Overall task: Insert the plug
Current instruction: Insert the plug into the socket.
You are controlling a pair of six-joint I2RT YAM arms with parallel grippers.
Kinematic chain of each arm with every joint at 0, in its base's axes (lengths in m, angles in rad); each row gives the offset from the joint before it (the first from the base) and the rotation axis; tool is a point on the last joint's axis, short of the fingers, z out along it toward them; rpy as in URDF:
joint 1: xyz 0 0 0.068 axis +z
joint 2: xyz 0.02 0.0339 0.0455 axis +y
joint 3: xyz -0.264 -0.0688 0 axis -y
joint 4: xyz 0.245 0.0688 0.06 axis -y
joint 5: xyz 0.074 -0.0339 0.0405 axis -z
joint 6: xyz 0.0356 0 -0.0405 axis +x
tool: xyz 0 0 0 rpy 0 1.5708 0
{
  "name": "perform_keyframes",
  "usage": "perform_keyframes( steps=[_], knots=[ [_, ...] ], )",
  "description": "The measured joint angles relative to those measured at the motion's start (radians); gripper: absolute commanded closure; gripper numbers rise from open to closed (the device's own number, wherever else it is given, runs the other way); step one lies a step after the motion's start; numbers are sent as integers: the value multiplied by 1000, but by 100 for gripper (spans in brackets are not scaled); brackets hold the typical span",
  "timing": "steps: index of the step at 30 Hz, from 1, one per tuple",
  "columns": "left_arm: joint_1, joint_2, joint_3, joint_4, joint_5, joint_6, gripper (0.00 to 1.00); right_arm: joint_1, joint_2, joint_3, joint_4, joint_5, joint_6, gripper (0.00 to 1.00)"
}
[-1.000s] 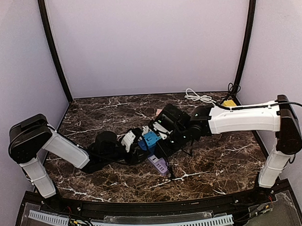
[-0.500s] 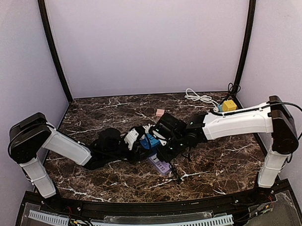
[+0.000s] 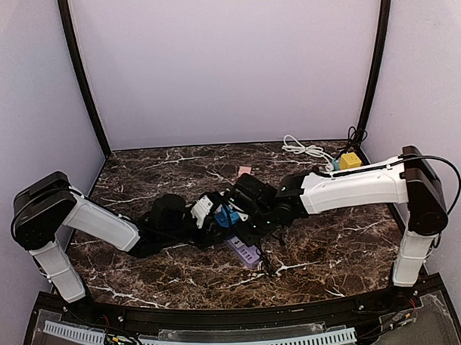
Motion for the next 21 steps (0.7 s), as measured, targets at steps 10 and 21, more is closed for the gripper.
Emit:
perform_keyframes(
  steps=[10, 21],
  knots=[
    [-1, 0, 1, -1, -2, 0, 99, 0, 48, 33, -19, 14, -22, 100],
    [-4, 0, 1, 0, -3, 11, 99, -1, 92, 77, -58, -4, 33, 100]
  ],
)
